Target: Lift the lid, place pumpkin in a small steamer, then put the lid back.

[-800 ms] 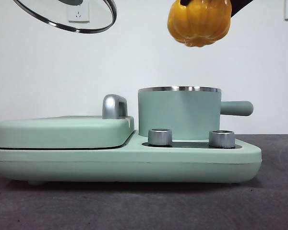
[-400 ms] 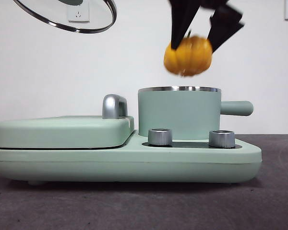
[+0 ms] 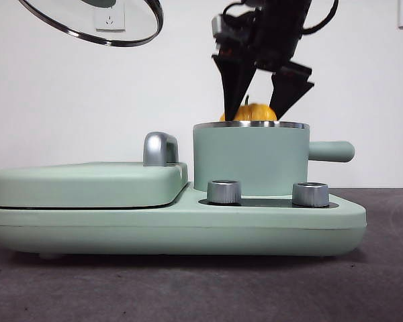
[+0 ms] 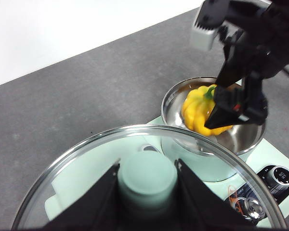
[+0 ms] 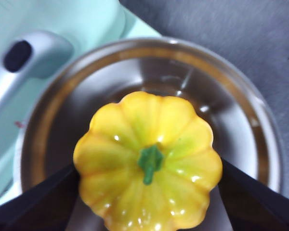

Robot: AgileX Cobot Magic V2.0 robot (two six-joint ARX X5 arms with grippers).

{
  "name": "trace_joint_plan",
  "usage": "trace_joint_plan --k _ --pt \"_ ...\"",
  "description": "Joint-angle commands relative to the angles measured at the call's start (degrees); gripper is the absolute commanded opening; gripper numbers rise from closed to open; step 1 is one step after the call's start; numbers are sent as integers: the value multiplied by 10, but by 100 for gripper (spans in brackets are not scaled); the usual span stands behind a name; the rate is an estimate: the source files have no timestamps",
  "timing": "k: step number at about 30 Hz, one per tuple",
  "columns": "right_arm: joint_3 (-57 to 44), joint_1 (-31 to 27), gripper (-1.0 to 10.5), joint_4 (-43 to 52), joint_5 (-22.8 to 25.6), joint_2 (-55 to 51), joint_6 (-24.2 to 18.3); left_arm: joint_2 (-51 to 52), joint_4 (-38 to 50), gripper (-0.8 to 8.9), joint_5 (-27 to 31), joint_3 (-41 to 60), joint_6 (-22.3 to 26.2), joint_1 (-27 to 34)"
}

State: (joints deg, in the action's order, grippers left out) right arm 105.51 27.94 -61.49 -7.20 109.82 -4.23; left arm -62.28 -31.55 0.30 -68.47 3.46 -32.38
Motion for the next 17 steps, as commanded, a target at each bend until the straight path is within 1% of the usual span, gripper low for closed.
trace_joint_plan --k 1,8,17 --pt "16 3 324 8 4 29 -4 1 16 10 2 -8 6 -2" --pt "16 3 324 7 27 66 -6 1 16 10 2 -8 6 -2" --pt "16 4 325 10 28 89 -7 1 16 10 2 -8 6 -2"
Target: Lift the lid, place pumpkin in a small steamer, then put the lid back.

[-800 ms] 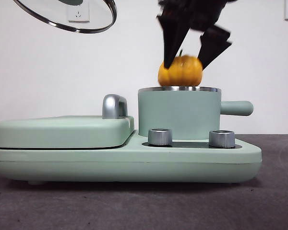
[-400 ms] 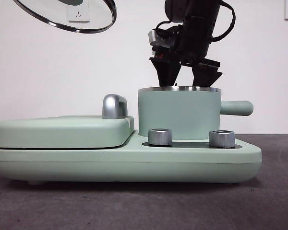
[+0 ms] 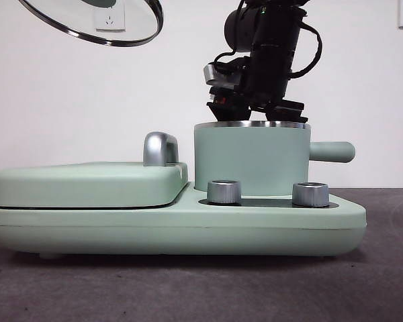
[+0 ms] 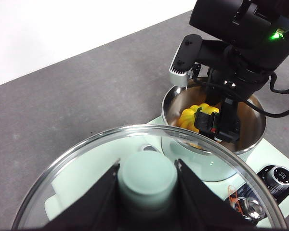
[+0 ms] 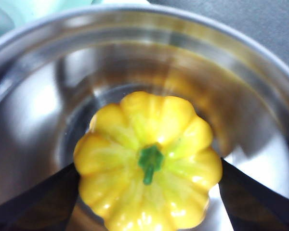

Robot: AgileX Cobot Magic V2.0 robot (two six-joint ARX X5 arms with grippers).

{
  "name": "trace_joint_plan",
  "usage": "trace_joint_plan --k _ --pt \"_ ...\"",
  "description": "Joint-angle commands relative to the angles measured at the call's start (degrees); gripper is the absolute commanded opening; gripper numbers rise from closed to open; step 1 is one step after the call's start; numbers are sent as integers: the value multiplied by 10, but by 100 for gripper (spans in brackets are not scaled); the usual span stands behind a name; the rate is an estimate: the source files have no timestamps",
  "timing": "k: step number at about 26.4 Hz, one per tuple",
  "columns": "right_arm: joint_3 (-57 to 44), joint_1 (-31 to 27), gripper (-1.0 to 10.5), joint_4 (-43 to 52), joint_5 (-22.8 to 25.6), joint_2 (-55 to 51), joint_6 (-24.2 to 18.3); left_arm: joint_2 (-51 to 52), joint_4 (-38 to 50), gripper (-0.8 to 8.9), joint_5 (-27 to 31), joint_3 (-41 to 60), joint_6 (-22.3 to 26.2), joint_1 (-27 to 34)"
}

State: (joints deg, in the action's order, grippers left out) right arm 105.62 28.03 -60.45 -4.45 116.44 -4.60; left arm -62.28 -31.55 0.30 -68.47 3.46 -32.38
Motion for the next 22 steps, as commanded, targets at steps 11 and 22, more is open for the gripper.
trace_joint_plan --k 11,22 --pt "15 22 423 0 0 28 -5 1 16 10 2 -8 6 -2" --pt "16 22 498 -8 1 27 -5 1 15 10 2 -8 6 -2"
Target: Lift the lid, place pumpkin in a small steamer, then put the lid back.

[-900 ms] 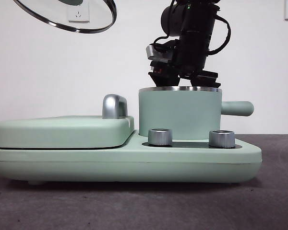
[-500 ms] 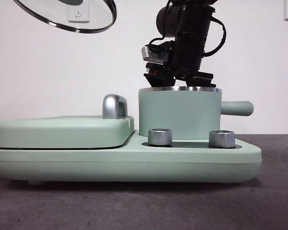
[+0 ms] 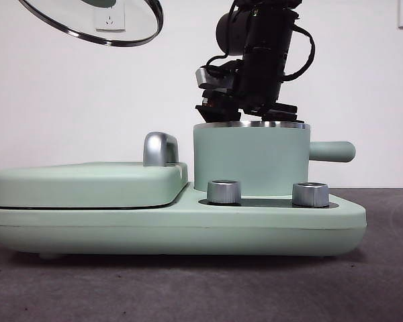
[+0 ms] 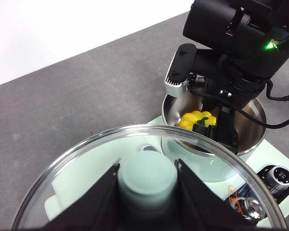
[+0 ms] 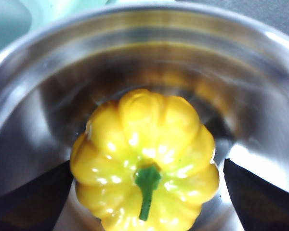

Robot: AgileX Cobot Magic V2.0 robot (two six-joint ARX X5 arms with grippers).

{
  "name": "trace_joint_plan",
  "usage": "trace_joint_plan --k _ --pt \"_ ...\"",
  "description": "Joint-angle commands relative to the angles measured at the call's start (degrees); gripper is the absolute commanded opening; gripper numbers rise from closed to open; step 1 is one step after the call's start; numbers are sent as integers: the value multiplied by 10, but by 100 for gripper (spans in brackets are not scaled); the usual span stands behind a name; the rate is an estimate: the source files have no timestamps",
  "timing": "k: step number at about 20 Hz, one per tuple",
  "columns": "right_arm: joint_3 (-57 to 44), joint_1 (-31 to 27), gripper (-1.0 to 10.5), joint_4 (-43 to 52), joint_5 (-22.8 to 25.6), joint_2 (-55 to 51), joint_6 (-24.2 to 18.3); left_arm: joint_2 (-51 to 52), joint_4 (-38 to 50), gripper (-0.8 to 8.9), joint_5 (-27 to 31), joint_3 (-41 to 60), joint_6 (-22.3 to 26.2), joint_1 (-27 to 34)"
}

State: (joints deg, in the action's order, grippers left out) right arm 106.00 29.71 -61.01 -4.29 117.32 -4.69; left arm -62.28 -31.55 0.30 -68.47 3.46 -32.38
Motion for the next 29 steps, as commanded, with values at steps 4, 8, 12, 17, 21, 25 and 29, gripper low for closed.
trace_joint_plan --k 4,8,12,17,21,25,29 --pt "29 5 495 -12 37 -1 -4 1 15 10 2 -8 6 -2" --pt "45 5 453 -33 52 -52 13 1 15 10 2 -8 6 -2" --pt "45 5 450 -17 -6 -113 24 1 15 10 2 -8 6 -2" --pt "-19 5 425 11 -17 -196 28 1 15 10 2 -8 5 -2" --pt "-160 5 425 94 -17 -312 47 1 15 10 2 -8 5 -2" --pt "-304 5 422 176 -15 -448 80 0 15 10 2 -8 5 -2" --pt "-427 5 421 201 2 -585 108 -12 17 10 -28 -8 5 -3"
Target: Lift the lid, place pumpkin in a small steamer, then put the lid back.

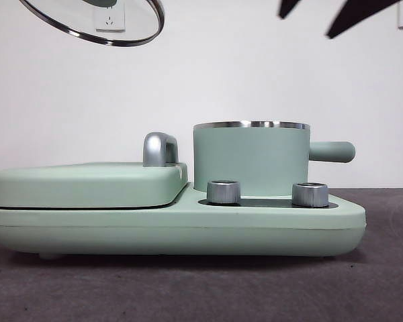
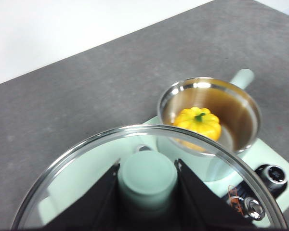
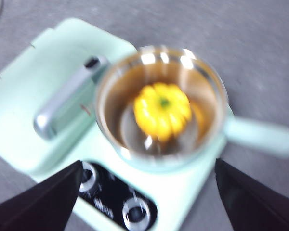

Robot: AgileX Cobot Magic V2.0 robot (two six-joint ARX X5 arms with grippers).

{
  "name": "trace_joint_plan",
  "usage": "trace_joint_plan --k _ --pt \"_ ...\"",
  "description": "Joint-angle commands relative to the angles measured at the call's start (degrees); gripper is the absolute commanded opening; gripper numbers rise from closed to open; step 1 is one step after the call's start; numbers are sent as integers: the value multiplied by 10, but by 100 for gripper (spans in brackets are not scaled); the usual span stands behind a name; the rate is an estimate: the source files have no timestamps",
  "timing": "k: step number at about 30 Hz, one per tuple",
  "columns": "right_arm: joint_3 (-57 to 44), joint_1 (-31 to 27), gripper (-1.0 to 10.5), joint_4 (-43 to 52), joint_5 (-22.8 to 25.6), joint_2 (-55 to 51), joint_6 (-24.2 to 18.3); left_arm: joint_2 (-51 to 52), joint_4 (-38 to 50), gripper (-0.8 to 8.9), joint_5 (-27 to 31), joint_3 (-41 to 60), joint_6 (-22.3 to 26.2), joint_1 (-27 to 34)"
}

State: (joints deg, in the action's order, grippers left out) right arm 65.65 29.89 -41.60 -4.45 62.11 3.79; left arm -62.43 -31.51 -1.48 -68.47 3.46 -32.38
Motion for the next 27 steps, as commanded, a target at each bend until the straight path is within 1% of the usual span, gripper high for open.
trace_joint_plan --k 1,4,6,9,14,18,23,27 --pt "-47 4 420 8 4 -64 33 -18 19 10 -17 -8 5 -3" --pt "-105 4 420 2 4 -150 63 -43 50 10 -37 -8 6 -11" --pt "-125 4 421 -3 4 -189 77 -60 77 10 -49 -8 6 -18" --pt "-144 4 420 -15 4 -236 96 -90 125 10 -52 -8 5 -30" --pt "-147 4 421 -40 35 -284 97 -150 210 10 -52 -8 5 -53" --pt "-147 4 421 -52 45 -300 97 -203 298 10 -52 -8 4 -68" --pt "-147 4 421 -77 45 -301 89 -272 395 10 -52 -10 -1 -84" --pt "-147 4 420 -89 45 -300 77 -318 431 10 -48 -12 -1 -91"
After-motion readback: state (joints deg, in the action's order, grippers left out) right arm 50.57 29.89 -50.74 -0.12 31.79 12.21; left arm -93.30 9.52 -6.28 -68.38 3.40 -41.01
